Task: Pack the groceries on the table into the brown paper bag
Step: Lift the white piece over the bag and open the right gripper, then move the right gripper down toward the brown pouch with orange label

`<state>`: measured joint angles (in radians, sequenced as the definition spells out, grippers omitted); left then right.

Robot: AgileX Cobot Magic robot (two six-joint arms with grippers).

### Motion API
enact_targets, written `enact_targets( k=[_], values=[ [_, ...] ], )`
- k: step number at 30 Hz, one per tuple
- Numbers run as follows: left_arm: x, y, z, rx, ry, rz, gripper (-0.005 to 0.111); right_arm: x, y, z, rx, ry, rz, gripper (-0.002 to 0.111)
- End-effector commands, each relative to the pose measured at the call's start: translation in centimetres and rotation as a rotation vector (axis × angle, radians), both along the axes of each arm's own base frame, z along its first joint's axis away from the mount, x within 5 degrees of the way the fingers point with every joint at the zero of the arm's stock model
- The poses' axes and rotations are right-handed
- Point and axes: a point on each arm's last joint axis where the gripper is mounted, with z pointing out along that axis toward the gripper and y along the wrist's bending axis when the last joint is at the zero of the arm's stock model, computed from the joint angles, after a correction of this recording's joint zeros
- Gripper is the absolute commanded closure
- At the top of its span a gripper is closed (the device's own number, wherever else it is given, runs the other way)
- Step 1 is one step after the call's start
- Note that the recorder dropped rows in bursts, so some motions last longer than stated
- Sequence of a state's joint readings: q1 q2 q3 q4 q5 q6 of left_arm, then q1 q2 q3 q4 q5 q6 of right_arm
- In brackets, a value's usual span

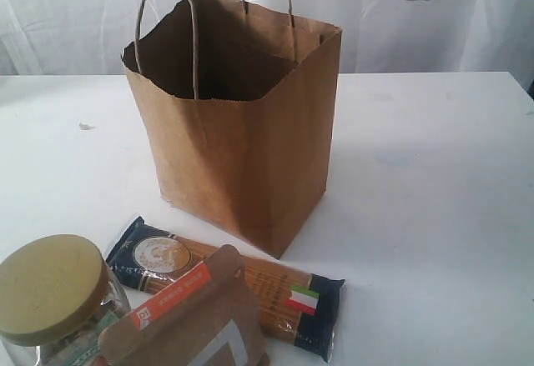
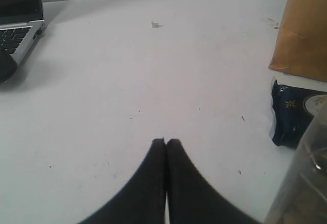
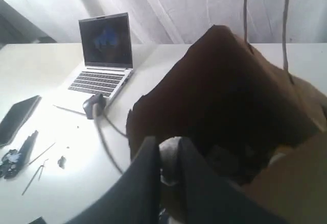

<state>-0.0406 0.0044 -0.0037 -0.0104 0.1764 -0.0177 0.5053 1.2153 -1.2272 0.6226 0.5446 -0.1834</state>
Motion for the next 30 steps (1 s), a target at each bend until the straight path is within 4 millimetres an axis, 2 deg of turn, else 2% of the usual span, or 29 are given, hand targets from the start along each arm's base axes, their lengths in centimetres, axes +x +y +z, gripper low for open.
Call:
enact_targets(
  k=[1, 6, 9, 14, 20, 26, 30],
  values=[
    [0.0, -0.1, -0.1, -0.009, -0.005, -0.012, 0.107, 4.5, 2.3, -1.5, -0.084, 0.005, 0.028, 0.108],
    [0.0, -0.1, -0.1, -0.009, -0.005, -0.012, 0.107, 7.4, 3.9, -4.1, -0.155, 0.033, 0.054, 0.108],
    [0.0, -0.1, -0.1, -0.009, -0.005, -0.012, 0.107, 7.9, 4.2, -4.9, -0.192, 0.030, 0.076, 0.107],
    [0.0, -0.1, -0.1, -0.009, -0.005, -0.012, 0.107, 7.9, 4.3, -5.2, -0.222, 0.019, 0.101, 0.094],
    [0.0, -0.1, -0.1, -0.009, -0.005, -0.012, 0.107, 7.1, 3.8, -4.0, -0.213, -0.013, 0.099, 0.091],
    [0.0, -0.1, -0.1, -0.009, -0.005, -0.012, 0.107, 4.9, 2.5, -1.2, -0.221, -0.099, 0.105, 0.091],
    [0.0, -0.1, -0.1, -0.009, -0.005, -0.012, 0.107, 3.2, 1.4, 0.0, -0.323, -0.169, 0.133, 0.091]
  ],
)
